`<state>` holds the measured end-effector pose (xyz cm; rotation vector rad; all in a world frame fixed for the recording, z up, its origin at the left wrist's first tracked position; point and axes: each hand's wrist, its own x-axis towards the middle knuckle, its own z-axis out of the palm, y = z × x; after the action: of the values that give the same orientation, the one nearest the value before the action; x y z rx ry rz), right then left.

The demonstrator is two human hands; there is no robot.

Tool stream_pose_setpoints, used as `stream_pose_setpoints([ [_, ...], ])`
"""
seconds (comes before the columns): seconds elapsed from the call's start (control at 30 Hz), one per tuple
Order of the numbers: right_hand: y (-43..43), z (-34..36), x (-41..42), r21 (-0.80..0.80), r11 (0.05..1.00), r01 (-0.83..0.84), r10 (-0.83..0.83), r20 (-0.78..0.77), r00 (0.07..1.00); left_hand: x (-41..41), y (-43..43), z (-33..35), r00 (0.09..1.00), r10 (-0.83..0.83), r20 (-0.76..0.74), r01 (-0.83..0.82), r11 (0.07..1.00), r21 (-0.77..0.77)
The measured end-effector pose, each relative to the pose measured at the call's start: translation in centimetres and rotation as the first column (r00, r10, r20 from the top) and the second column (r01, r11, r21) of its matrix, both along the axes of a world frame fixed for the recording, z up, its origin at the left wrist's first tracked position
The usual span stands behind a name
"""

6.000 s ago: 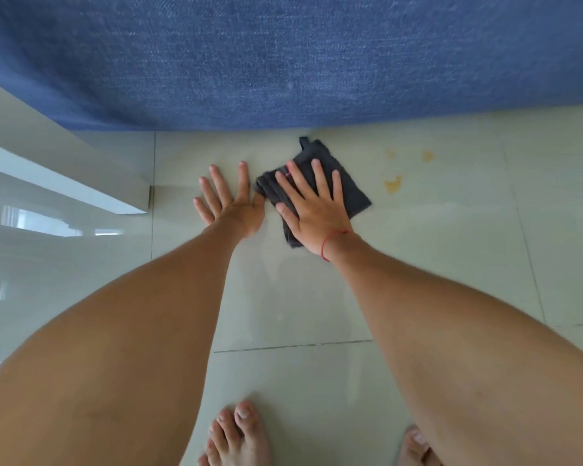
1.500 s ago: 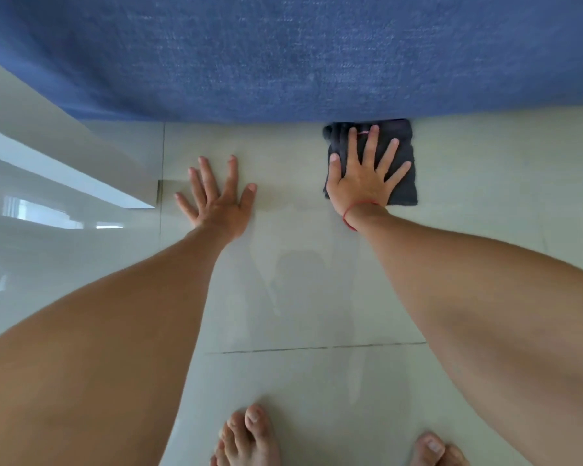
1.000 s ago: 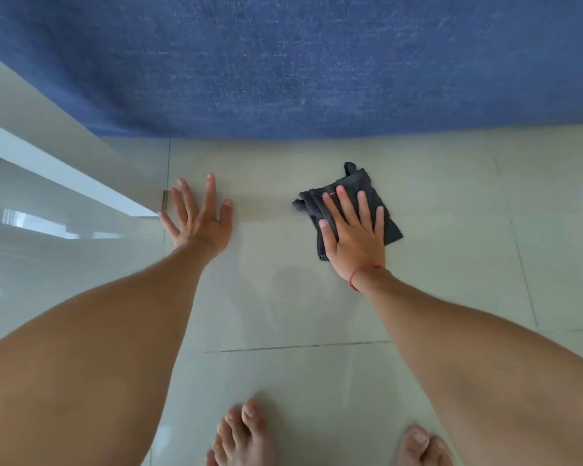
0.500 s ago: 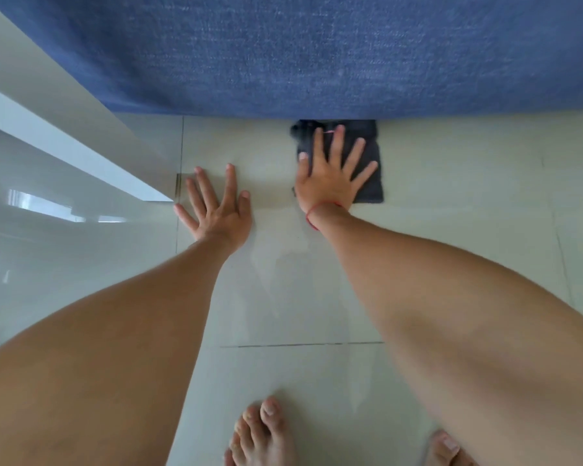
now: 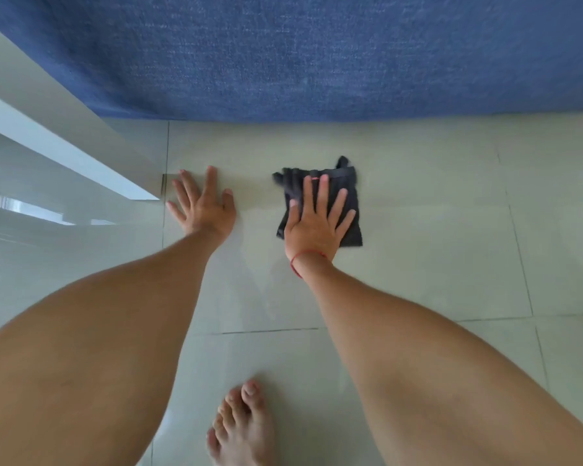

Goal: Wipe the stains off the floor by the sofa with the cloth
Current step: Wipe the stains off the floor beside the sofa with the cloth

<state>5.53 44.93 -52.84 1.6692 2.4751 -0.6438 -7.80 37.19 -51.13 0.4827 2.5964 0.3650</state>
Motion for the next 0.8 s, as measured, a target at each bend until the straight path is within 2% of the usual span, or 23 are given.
stream_pose_setpoints([
  [0.07, 1.0, 0.6, 0.3, -0.057, 0.997, 0.054, -0.053, 0.013, 0.999, 1.5, 0.9, 0.8, 0.993, 0.035, -0.114, -0.022, 0.994, 0.11],
  [0.13, 1.7, 1.3, 1.2, -0.096, 0.995, -0.025, 0.023, -0.023, 0.999, 2.9, 2.2, 1.6, 0.987, 0.005, -0.158, 0.022, 0.985, 0.172],
  [0.2, 2.5, 2.0, 2.8, -0.067, 0.996, -0.053, 0.044, -0.134, 0.99, 4.0, 3.7, 2.4, 0.997, 0.002, -0.072, 0.016, 0.97, 0.244],
  [0.27, 3.7, 2.5, 4.5, 0.031, 0.998, 0.054, -0.045, -0.233, 0.971, 5.0, 5.3, 3.1, 0.997, 0.011, 0.071, -0.031, 0.959, 0.281],
  [0.33, 5.7, 3.0, 5.4, 0.016, 0.978, 0.21, -0.2, -0.232, 0.952, 6.0, 6.9, 3.5, 0.989, 0.005, 0.151, -0.035, 0.98, 0.196],
  [0.4, 7.4, 3.4, 5.4, -0.1, 0.953, 0.287, -0.301, -0.201, 0.932, 7.1, 8.1, 3.6, 0.986, -0.022, 0.167, 0.008, 0.996, 0.083],
  [0.5, 8.1, 4.0, 4.1, -0.215, 0.944, 0.25, -0.29, -0.181, 0.94, 8.1, 8.8, 3.4, 0.983, -0.042, 0.176, 0.045, 0.999, -0.01],
  [0.63, 8.0, 4.1, 3.2, -0.319, 0.892, 0.321, -0.365, -0.086, 0.927, 8.6, 9.5, 3.3, 0.951, 0.053, 0.304, -0.041, 0.998, -0.047],
  [0.8, 7.2, 4.9, 3.3, -0.37, 0.877, 0.307, -0.336, -0.015, 0.942, 8.5, 9.0, 4.2, 0.943, -0.023, 0.331, 0.075, 0.987, -0.145],
])
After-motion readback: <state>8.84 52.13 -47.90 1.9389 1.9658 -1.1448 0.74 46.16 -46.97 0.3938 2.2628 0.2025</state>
